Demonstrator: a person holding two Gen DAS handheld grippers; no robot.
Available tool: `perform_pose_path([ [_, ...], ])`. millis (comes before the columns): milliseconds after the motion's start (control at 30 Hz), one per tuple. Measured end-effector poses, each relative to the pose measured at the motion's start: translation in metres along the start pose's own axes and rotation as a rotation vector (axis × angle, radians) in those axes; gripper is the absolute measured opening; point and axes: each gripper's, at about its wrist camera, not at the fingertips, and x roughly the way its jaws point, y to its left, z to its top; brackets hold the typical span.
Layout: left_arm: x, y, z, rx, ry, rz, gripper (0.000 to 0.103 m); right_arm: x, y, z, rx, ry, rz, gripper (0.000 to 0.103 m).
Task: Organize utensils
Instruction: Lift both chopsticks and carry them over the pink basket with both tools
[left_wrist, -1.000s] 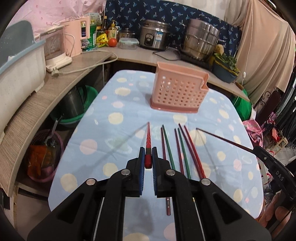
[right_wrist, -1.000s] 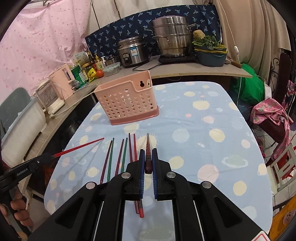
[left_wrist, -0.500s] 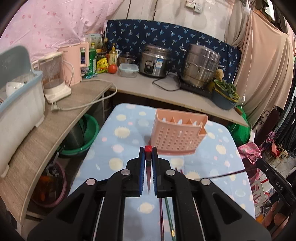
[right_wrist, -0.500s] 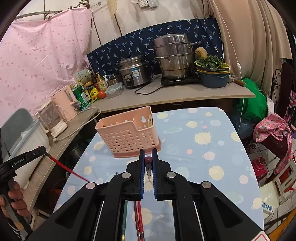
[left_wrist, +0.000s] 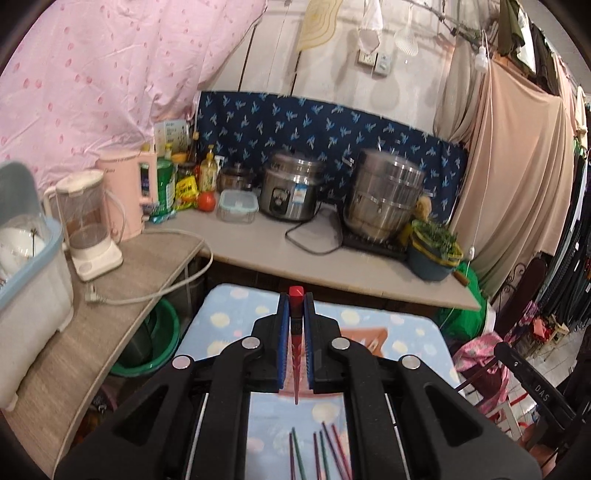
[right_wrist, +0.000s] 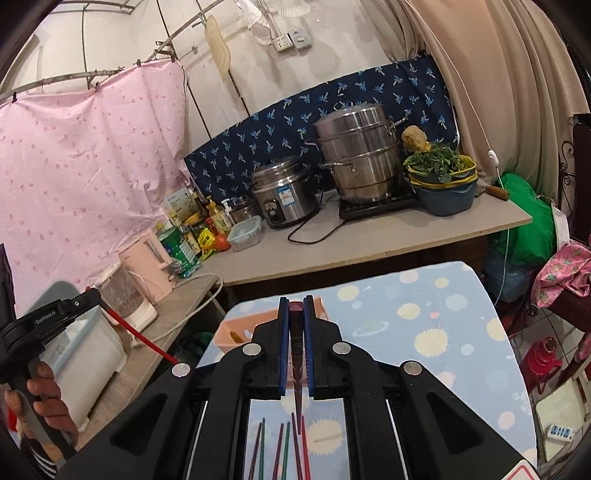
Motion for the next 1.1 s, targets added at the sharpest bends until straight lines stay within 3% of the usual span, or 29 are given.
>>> perform_pose_path([
  [233, 0.019, -0.015, 0.043, 0.007, -0.073, -0.013, 0.007, 0.032, 0.007, 0.048, 0.037, -0.074, 0.046, 0.007],
  [467, 0.046, -0.016, 0.06, -0.007, -0.076, -0.015, 0.007, 0.063, 0.015, 0.07, 0.052, -0.094, 0.053, 0.007],
  [767, 0.092, -0.009, 0.025, -0.018, 0.032, -0.01, 0.007, 0.113, 0.012, 0.041, 0.034, 0.011, 0.025, 0.007],
  [1100, 0.121, 0.001, 0.001, -0.041, 0.118, 0.01, 0.008, 0.136, 0.01, 0.015, 0.01, 0.081, 0.004, 0.009],
])
